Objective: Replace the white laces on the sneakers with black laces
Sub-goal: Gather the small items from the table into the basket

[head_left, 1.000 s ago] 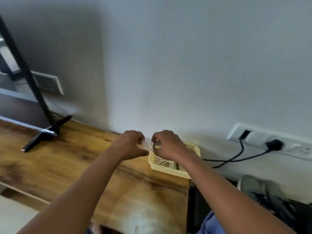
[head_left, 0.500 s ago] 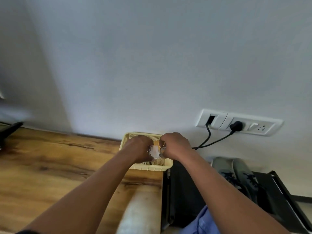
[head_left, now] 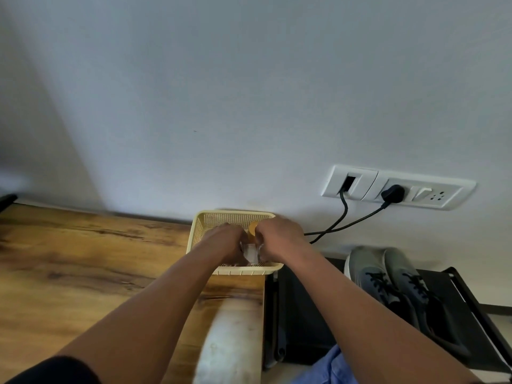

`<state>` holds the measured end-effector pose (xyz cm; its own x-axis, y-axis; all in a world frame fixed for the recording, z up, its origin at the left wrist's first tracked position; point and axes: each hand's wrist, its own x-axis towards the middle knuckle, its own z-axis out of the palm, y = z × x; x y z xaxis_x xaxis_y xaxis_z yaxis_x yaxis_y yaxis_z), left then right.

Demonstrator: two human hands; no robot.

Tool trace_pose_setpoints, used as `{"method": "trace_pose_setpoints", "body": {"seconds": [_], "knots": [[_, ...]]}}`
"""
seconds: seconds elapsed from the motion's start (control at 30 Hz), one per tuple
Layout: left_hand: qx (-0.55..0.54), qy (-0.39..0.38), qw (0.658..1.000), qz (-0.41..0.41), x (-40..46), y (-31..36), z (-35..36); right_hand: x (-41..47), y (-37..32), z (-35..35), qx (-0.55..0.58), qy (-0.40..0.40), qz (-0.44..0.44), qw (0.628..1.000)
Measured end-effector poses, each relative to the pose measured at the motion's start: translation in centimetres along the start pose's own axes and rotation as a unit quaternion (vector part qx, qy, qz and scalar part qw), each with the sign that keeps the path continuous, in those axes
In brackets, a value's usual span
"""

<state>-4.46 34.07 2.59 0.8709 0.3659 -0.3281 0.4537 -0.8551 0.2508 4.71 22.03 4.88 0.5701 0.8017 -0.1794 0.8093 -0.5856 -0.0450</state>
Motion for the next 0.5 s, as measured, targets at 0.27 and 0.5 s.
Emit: {"method": "trace_pose_setpoints", "body": {"seconds": [0.27, 0.5], "knots": [[0.031, 0.005, 1.0, -0.002, 0.4, 0.0, 0.5, 0.0, 0.0, 1.3, -0.012, 0.022, -0.006, 1.0], [-0.035, 0.012, 0.999, -0.008, 0.7, -1.5, 0.4, 0.3, 0.2, 0.4, 0.01, 0.05, 0.019, 0.999]]}}
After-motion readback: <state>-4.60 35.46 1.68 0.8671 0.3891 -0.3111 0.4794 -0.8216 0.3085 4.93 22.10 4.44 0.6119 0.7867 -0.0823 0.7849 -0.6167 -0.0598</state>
